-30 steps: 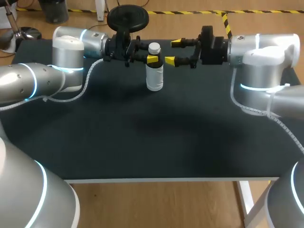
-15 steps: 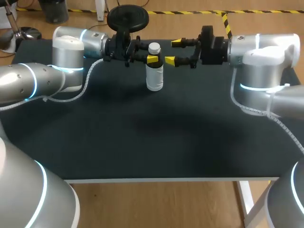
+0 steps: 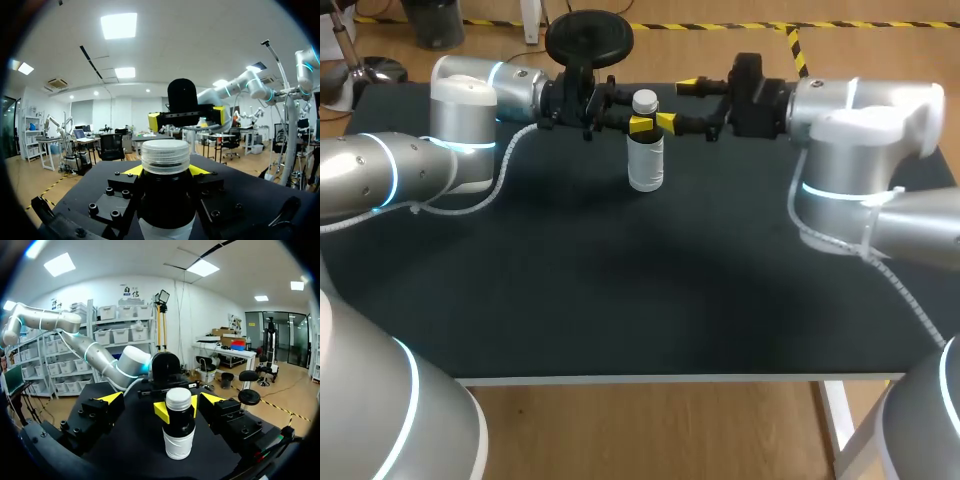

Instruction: Unscrew the bottle cap

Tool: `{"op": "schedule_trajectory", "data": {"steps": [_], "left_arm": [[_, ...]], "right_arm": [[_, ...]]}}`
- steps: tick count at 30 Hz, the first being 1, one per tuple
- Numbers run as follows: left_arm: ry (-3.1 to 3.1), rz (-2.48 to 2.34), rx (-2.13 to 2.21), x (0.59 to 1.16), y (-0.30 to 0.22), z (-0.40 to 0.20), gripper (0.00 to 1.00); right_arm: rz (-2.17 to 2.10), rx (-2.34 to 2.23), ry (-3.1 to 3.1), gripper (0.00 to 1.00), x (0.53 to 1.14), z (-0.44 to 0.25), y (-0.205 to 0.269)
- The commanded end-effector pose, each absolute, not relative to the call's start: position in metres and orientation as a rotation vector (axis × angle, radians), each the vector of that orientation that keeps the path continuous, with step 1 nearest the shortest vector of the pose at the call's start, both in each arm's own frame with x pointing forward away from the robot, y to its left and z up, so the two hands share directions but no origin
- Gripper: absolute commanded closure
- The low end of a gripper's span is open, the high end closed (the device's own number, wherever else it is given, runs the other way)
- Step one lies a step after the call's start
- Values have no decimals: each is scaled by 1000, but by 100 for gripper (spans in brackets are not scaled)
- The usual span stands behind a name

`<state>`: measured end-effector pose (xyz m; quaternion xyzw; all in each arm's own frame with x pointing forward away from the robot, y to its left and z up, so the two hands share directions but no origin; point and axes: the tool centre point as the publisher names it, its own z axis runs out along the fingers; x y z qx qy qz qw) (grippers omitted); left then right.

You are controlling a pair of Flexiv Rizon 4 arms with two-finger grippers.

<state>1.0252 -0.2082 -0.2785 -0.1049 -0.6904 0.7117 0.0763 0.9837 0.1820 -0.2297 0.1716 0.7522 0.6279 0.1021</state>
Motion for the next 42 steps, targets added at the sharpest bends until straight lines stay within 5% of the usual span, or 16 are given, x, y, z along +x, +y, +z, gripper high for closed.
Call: {"op": "schedule_trajectory", "data": {"steps": [1, 42], "left_arm": [[-2061, 2133, -322, 1029, -209, -280, 100], [-2061, 2133, -322, 1029, -209, -280, 100]], "right_arm": [[1820, 574, 2150, 0, 982, -234, 198], [1613, 847, 1892, 0, 989, -241, 237]]}}
